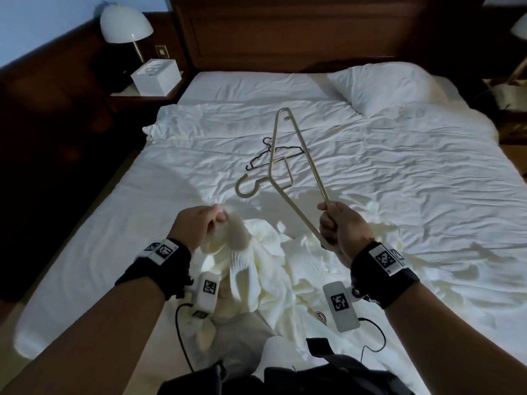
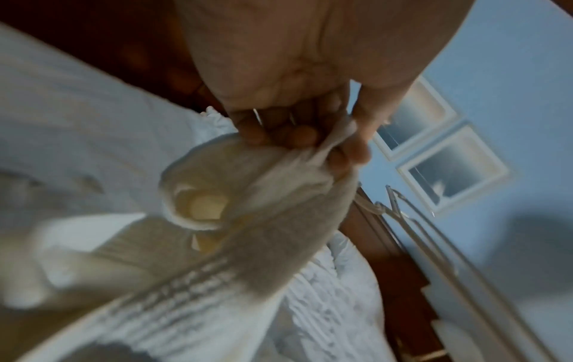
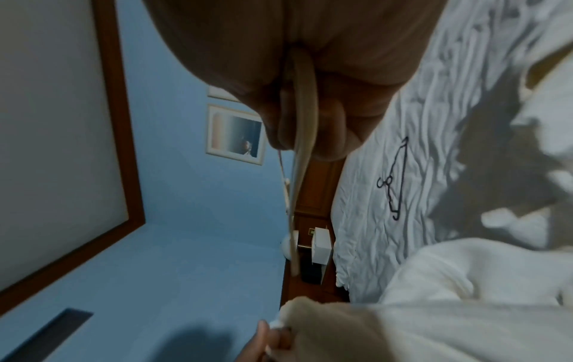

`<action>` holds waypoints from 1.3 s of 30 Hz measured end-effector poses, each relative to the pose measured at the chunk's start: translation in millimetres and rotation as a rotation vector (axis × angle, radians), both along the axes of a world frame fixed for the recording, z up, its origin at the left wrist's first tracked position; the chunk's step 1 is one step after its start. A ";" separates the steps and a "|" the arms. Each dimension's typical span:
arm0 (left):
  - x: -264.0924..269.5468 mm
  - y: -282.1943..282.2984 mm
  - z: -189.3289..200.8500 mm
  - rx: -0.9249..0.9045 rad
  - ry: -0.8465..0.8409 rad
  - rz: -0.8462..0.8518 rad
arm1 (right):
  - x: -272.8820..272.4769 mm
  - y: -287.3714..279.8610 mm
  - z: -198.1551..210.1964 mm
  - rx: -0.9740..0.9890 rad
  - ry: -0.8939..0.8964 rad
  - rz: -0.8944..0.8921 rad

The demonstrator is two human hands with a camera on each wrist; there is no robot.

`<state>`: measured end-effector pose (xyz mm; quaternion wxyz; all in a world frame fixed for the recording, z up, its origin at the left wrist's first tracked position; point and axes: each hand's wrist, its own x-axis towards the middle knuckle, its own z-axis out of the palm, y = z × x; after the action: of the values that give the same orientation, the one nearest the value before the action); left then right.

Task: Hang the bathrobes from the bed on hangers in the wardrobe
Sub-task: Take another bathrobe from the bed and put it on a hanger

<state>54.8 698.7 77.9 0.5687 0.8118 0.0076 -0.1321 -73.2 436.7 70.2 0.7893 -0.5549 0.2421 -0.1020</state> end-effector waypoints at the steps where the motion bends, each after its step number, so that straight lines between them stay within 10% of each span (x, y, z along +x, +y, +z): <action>1: 2.8 -0.3 0.1 -0.053 0.049 0.006 | -2.8 -0.3 -0.6 0.023 0.005 0.017; 8: 13.0 7.7 -5.7 -0.339 0.346 0.022 | -16.0 -3.3 5.5 -0.201 -0.112 0.162; 18: 34.9 78.8 -17.7 -0.389 0.552 0.051 | -20.9 -99.8 -10.0 -1.553 0.333 0.253; 22: 28.8 79.7 -18.2 -0.313 0.473 0.014 | -30.3 -121.4 -17.1 -1.855 0.204 0.261; 28: 10.1 26.9 -21.0 -0.316 0.370 -0.056 | -25.1 -56.2 -34.9 -1.861 -0.159 0.318; 39: 1.1 -11.0 -41.2 -0.325 0.360 0.207 | -42.1 14.4 -73.0 -1.705 -0.208 0.376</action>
<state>55.9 687.7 36.7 0.6915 0.6682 0.1706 -0.2150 -115.4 451.1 -2.8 0.1280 -0.9740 -0.0852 -0.1664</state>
